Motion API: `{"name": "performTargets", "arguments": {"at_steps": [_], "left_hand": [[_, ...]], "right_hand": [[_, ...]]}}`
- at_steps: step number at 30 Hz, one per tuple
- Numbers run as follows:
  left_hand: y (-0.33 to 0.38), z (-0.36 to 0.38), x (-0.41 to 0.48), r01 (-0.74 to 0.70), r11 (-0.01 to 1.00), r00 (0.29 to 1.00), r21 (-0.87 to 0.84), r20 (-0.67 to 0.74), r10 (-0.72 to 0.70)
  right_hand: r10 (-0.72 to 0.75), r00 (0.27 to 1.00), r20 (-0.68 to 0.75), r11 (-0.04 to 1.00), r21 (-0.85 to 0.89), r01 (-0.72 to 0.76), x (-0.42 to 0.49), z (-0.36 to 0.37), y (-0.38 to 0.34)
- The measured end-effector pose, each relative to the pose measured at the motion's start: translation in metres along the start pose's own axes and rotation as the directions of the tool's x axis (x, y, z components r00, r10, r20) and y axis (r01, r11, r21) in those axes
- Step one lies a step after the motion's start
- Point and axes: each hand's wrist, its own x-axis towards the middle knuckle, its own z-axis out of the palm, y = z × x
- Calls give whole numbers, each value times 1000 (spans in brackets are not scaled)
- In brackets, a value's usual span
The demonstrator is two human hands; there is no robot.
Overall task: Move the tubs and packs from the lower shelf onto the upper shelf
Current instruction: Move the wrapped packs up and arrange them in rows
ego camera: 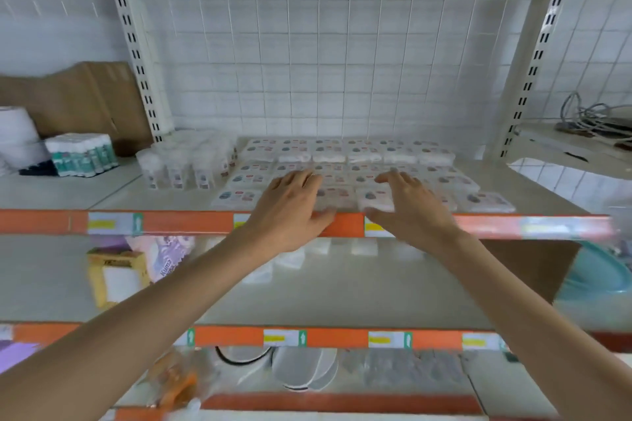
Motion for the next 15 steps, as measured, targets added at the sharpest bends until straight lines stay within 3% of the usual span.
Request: {"name": "performTargets", "arguments": {"at_steps": [8,15], "left_hand": [[-3,14,-85,15,999,998,-49,59,-12],[-4,57,-127,55,993,990,-100,132,-42]], "right_hand": [[19,998,64,1000,21,-20,-75,23,-31],[53,975,217,999,1,-55,-105,73,-31]]}}
